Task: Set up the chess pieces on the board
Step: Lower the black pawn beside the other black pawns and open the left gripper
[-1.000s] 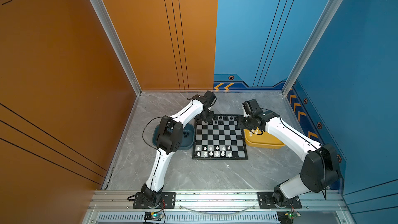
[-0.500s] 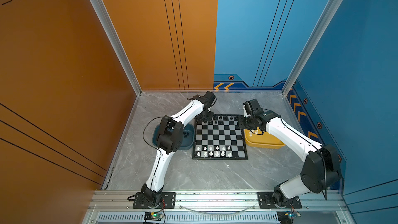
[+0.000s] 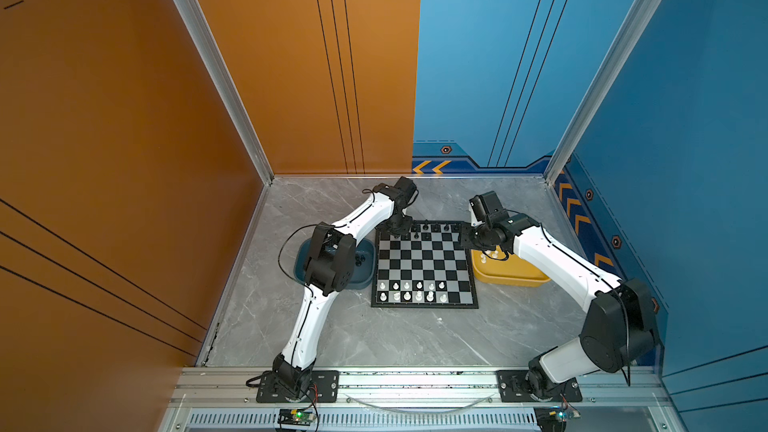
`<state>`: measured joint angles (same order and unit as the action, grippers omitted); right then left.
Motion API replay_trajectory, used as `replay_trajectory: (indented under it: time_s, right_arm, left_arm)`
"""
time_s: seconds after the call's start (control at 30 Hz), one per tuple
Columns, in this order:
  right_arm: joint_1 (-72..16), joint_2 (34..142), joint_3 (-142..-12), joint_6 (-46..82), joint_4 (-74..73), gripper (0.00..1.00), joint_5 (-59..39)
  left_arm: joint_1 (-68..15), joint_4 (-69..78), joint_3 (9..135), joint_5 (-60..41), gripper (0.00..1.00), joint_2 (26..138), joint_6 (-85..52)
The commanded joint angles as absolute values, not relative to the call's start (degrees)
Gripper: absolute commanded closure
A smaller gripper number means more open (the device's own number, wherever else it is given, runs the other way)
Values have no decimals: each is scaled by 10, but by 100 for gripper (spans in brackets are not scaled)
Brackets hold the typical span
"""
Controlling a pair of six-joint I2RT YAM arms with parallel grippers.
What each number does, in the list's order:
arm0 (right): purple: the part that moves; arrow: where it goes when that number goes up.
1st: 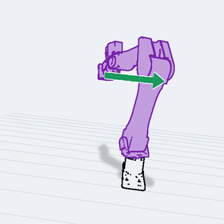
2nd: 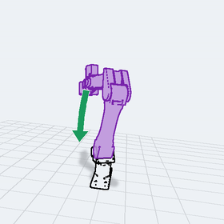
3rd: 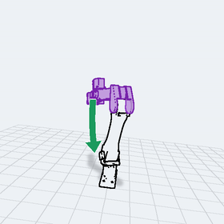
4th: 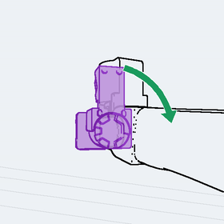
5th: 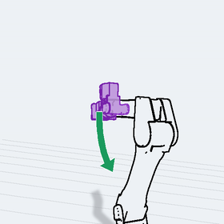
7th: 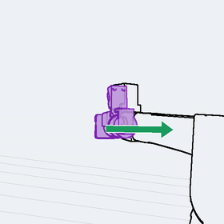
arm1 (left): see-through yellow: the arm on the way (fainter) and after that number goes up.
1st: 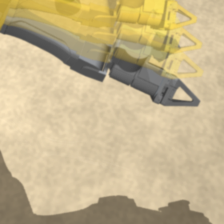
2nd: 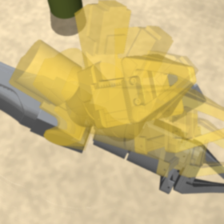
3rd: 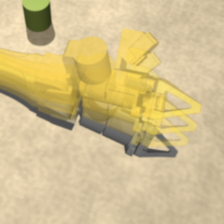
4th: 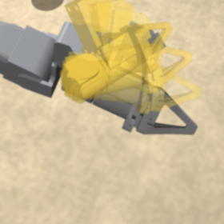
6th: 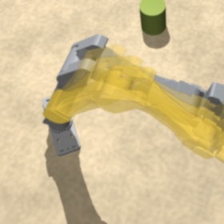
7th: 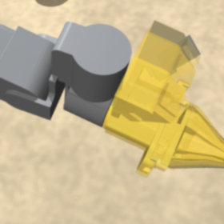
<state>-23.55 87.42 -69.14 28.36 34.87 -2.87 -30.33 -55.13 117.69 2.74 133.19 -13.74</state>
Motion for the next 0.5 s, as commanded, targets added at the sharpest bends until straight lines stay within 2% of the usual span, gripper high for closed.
replay_trajectory:
  time_s: [0.0,0.17,0.47]
  right_arm:
    - [-231,859,-683,288,348,68,-32]
    - [-231,857,-681,288,348,67,-31]
    - [-231,855,-679,291,345,67,-35]
  left_arm:
    - [-300,-566,1187,35,100,1350,-136]
    - [-300,-567,1188,35,96,1350,-137]
    - [-301,-567,1188,32,79,1347,-135]
